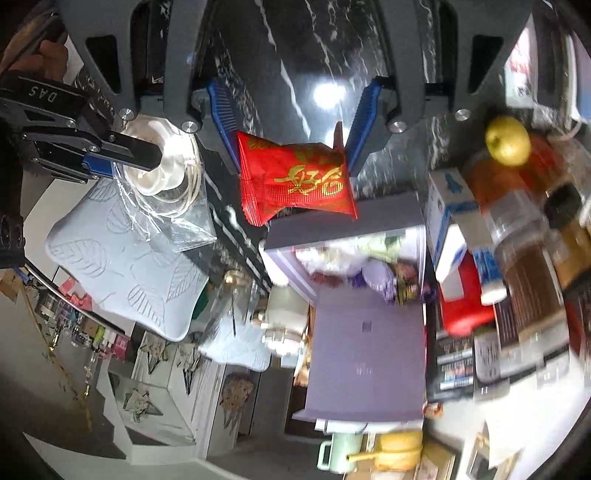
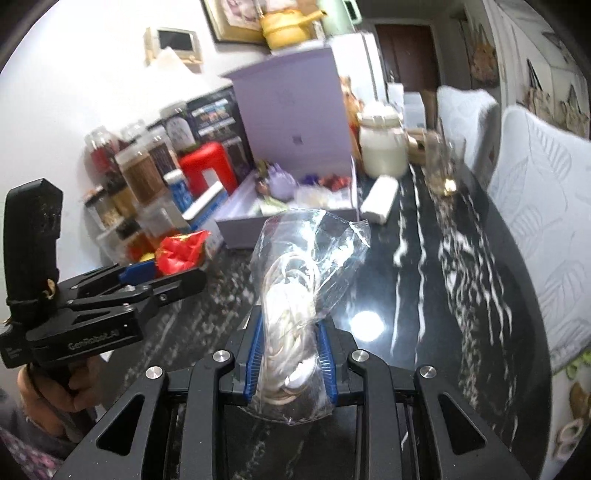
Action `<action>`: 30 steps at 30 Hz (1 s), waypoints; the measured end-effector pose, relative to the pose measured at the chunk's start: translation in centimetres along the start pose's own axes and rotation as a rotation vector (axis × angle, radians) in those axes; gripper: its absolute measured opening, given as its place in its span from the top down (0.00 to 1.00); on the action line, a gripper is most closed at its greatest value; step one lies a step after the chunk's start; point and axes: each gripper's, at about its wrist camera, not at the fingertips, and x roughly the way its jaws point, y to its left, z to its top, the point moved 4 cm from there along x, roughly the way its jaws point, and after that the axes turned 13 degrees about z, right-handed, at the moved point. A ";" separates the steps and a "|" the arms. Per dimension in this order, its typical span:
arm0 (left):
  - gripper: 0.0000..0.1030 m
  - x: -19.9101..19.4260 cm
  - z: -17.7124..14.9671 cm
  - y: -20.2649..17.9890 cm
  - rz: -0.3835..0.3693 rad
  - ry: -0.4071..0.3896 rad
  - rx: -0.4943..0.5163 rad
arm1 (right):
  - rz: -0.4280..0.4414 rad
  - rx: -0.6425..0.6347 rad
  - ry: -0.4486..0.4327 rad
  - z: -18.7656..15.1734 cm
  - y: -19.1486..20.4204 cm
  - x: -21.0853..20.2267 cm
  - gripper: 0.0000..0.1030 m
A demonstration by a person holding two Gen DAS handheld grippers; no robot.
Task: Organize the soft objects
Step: 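Lift the candy packet with the left gripper while the right gripper lifts the cord bag toward the box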
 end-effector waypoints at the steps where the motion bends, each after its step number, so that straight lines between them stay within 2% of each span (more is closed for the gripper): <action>1: 0.47 -0.2 0.3 0.0 0.000 -0.010 0.003 | 0.004 -0.011 -0.011 0.5 0.3 -0.3 0.74; 16: 0.46 -2.9 7.9 -0.1 0.037 -0.205 0.050 | 0.032 -0.119 -0.145 7.8 1.8 -2.4 0.74; 30: 0.46 -0.9 14.2 1.0 0.069 -0.286 0.035 | 0.068 -0.198 -0.230 14.8 1.1 -0.8 0.74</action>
